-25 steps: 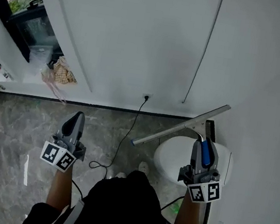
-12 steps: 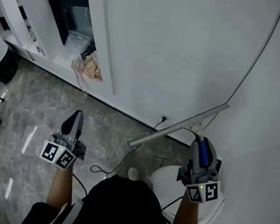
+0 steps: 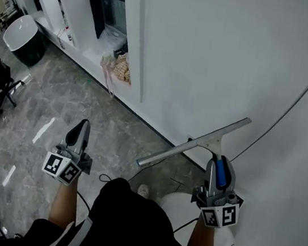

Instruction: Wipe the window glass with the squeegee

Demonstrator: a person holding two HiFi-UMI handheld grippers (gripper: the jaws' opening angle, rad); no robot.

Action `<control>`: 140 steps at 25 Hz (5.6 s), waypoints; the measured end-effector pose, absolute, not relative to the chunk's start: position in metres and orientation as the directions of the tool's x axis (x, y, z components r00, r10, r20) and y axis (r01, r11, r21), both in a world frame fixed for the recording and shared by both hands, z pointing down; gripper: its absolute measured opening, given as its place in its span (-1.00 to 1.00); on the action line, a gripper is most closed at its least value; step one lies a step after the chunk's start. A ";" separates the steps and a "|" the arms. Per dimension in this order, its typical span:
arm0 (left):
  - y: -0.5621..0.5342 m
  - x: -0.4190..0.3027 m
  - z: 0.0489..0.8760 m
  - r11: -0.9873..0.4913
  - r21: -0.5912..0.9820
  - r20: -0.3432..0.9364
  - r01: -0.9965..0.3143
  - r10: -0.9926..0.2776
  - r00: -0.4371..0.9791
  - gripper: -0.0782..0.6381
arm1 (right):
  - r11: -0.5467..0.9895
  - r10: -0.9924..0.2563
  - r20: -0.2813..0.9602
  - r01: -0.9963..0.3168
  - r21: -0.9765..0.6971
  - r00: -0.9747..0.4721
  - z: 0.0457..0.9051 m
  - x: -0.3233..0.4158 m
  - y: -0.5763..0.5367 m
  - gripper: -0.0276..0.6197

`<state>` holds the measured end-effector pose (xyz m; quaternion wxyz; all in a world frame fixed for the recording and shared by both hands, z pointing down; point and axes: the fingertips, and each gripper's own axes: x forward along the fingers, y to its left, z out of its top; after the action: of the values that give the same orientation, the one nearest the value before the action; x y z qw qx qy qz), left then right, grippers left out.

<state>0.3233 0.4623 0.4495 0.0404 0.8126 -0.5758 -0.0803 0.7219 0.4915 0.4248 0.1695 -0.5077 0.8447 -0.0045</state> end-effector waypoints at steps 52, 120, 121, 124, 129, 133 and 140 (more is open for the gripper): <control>0.560 -0.136 0.475 0.376 0.168 -0.110 -0.911 -0.911 -0.396 -0.78 | 0.968 -0.249 -0.286 -0.227 -0.107 -0.925 0.395 0.143 0.320 -0.51; -0.092 -0.303 0.442 -0.525 0.118 -0.116 -0.843 -0.850 0.514 -0.78 | 0.382 -0.895 -0.291 -0.918 -0.106 -0.339 0.384 0.029 -0.077 -0.51; -0.102 -0.305 0.441 -0.544 0.114 -0.119 -0.831 -0.838 0.532 -0.78 | 0.361 -0.900 -0.297 -0.927 -0.101 -0.319 0.383 0.027 -0.079 -0.51; -0.129 -0.307 0.440 -0.593 0.105 -0.129 -0.798 -0.804 0.581 -0.78 | 0.312 -0.912 -0.309 -0.946 -0.092 -0.270 0.382 0.021 -0.085 -0.51; -0.163 -0.298 0.441 -0.676 0.103 -0.125 -0.729 -0.736 0.665 -0.78 | 0.216 -0.934 -0.309 -0.972 -0.090 -0.179 0.381 0.019 -0.084 -0.51; -0.183 -0.284 0.439 -0.727 0.105 -0.116 -0.679 -0.687 0.717 -0.78 | 0.146 -0.946 -0.305 -0.984 -0.106 -0.108 0.380 0.024 -0.079 -0.51; -0.222 -0.249 0.433 -0.760 0.110 -0.121 -0.640 -0.650 0.751 -0.78 | 0.109 -0.952 -0.295 -0.992 -0.064 -0.086 0.373 0.038 -0.100 -0.51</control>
<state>-0.2486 -0.2224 0.4326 0.0306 0.9350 -0.3450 -0.0758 0.0382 -0.1000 0.3733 0.1326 -0.6629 0.7329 0.0762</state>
